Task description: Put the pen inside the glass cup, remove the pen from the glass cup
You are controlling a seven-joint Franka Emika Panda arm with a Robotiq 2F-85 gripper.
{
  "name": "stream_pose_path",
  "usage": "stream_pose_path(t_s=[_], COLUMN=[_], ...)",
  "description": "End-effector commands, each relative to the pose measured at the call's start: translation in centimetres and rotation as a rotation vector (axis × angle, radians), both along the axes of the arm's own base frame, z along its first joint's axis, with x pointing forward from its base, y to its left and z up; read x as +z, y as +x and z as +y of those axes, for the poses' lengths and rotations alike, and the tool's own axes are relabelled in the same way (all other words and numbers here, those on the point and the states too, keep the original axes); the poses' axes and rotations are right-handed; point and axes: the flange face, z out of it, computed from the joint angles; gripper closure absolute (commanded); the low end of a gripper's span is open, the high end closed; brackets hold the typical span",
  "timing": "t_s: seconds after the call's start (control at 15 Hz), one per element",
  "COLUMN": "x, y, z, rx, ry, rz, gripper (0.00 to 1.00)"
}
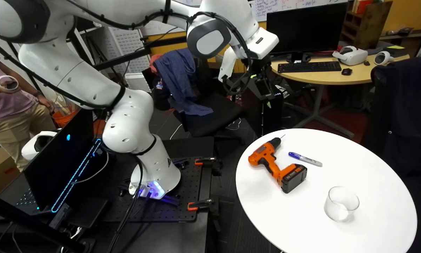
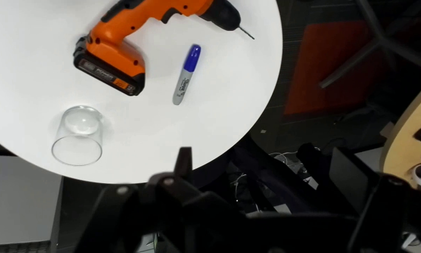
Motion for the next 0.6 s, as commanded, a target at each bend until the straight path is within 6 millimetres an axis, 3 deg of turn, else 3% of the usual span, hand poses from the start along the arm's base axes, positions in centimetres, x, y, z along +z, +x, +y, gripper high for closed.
stream_pose_path(t_s=[0.0,0.53], x=[-0.4,-4.4], y=[3.1,9.6], z=[2.1,1.4], rx=[-0.028,-0.271], ry=[0.074,0.052], rz=[0.008,0.034], gripper=[0.0,0.0])
